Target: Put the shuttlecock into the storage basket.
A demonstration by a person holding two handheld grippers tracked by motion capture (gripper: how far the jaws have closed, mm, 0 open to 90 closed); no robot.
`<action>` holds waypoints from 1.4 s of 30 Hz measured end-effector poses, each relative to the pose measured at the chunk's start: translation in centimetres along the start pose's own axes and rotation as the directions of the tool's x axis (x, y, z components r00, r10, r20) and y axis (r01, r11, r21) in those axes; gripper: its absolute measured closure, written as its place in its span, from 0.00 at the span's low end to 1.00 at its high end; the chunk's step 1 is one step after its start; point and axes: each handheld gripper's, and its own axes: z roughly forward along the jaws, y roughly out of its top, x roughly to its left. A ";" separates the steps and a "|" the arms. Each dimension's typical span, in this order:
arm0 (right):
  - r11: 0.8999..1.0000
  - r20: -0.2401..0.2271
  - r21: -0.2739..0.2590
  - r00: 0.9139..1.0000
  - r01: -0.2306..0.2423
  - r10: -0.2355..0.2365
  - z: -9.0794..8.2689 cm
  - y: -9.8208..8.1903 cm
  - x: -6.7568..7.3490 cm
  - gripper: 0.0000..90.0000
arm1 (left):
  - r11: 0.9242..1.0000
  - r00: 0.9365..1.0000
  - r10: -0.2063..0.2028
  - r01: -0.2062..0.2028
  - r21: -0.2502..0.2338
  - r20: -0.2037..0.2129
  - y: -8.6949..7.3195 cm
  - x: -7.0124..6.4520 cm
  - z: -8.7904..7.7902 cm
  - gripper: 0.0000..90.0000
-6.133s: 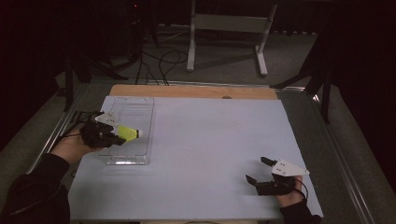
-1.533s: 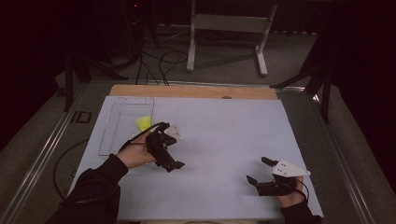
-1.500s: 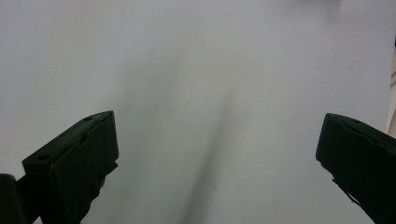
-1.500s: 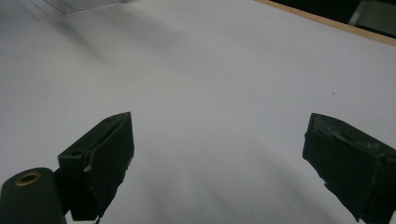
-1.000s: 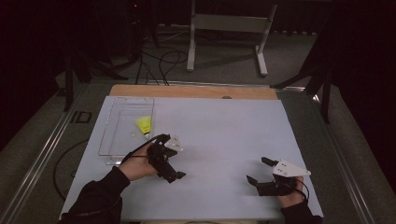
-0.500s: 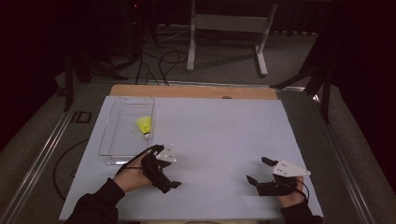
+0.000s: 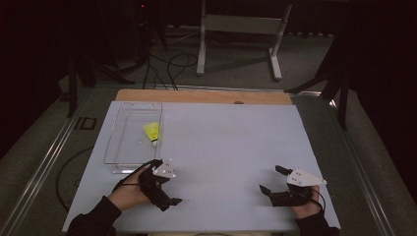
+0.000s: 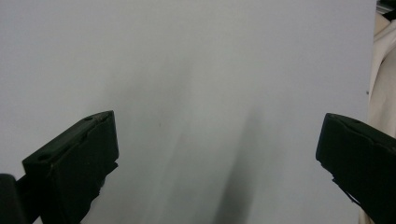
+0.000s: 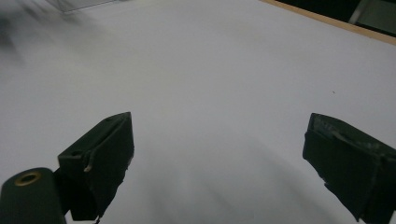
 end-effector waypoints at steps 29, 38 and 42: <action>1.000 -0.004 -0.001 1.000 -0.005 0.005 0.0 0.0 0.0 0.10 | 0.973 0.985 -0.161 0.148 -0.175 -0.063 -6.3 0.6 -1.6 0.00; 1.000 -0.006 -0.001 1.000 -0.008 0.008 0.0 -0.1 -0.1 0.10 | 0.956 0.982 -0.183 0.167 -0.243 -0.045 -7.4 0.7 -1.2 0.00; 1.000 -0.005 -0.004 1.000 -0.006 0.006 -0.1 -0.1 -0.1 0.10 | 0.954 0.981 -0.192 0.177 -0.241 -0.039 -7.5 0.8 -0.9 0.00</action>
